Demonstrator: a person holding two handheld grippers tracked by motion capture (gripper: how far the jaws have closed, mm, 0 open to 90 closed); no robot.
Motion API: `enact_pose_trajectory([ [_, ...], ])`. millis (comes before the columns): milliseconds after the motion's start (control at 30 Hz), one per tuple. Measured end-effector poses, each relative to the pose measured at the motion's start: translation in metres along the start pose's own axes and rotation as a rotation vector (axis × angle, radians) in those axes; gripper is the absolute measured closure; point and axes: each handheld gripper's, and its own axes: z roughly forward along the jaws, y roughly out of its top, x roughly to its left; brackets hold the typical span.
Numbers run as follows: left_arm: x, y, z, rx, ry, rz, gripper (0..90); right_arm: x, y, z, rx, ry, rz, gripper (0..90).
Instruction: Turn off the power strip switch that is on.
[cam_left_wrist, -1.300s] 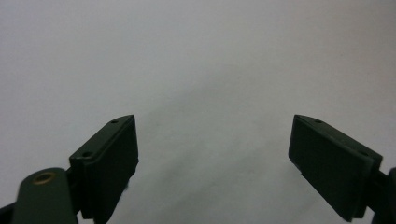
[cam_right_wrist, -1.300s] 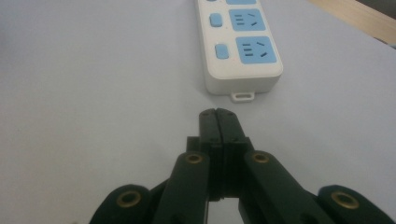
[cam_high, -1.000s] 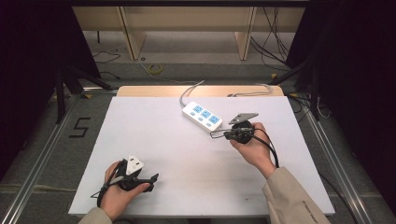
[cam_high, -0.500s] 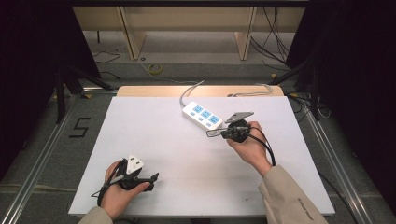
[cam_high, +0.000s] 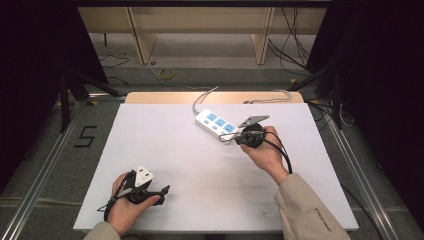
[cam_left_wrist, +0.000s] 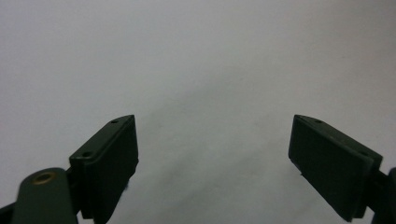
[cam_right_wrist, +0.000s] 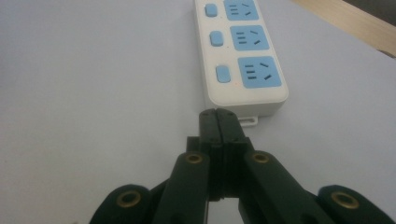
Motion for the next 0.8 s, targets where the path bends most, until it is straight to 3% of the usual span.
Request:
enact_pose_trajectory([
  [800,0.000,0.000,0.001,0.003,-0.001,-0.003,15.5,-0.004,0.009,0.014,0.026,-0.011,-0.002,90.0],
])
